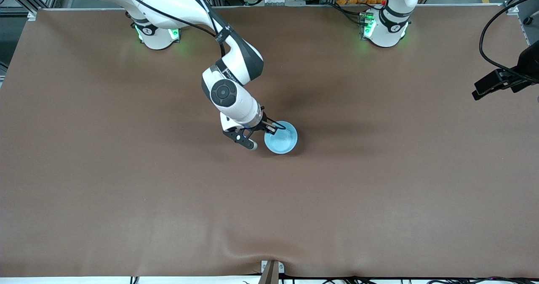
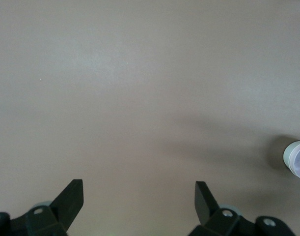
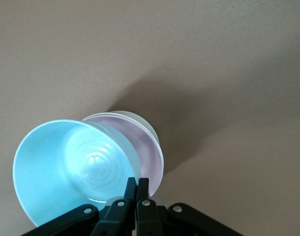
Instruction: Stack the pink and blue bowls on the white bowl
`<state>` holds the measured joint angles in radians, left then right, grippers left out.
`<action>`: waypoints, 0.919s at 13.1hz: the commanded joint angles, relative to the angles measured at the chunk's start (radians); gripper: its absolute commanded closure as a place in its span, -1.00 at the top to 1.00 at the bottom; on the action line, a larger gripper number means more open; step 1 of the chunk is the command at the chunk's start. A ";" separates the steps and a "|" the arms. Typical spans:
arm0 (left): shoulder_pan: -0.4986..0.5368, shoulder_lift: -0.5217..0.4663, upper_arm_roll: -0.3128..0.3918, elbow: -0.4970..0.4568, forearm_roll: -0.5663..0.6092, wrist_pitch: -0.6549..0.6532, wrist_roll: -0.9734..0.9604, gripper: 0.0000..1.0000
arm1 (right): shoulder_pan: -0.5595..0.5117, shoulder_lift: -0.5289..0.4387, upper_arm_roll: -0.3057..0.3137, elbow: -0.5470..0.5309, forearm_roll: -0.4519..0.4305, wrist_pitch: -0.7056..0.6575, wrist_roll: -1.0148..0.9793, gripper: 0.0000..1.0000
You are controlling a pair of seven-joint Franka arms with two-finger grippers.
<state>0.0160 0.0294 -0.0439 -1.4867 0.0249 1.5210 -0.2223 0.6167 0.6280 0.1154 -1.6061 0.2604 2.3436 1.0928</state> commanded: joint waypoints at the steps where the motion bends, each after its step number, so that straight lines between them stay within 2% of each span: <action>1: 0.022 -0.023 0.001 -0.012 -0.046 -0.012 0.011 1.00 | 0.015 0.024 -0.013 0.023 -0.035 0.005 0.030 -1.00; 3: 0.048 -0.023 0.001 -0.012 -0.082 -0.010 0.023 1.00 | 0.017 0.038 -0.016 0.022 -0.042 0.020 0.035 -1.00; 9: 0.050 -0.023 0.001 -0.014 -0.085 -0.012 0.038 1.00 | 0.021 0.052 -0.019 0.015 -0.066 0.028 0.064 -1.00; 10: 0.050 -0.023 0.001 -0.014 -0.085 -0.012 0.038 1.00 | 0.018 0.055 -0.019 0.015 -0.066 0.028 0.065 -0.18; 11: 0.048 -0.023 -0.001 -0.014 -0.085 -0.012 0.038 1.00 | 0.015 0.055 -0.019 0.015 -0.064 0.023 0.065 0.32; 12: 0.048 -0.023 -0.001 -0.014 -0.085 -0.012 0.038 1.00 | 0.014 0.052 -0.019 0.017 -0.066 0.022 0.070 0.99</action>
<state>0.0611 0.0291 -0.0437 -1.4867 -0.0375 1.5210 -0.1979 0.6235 0.6695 0.1053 -1.6067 0.2113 2.3690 1.1320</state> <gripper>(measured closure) 0.000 0.841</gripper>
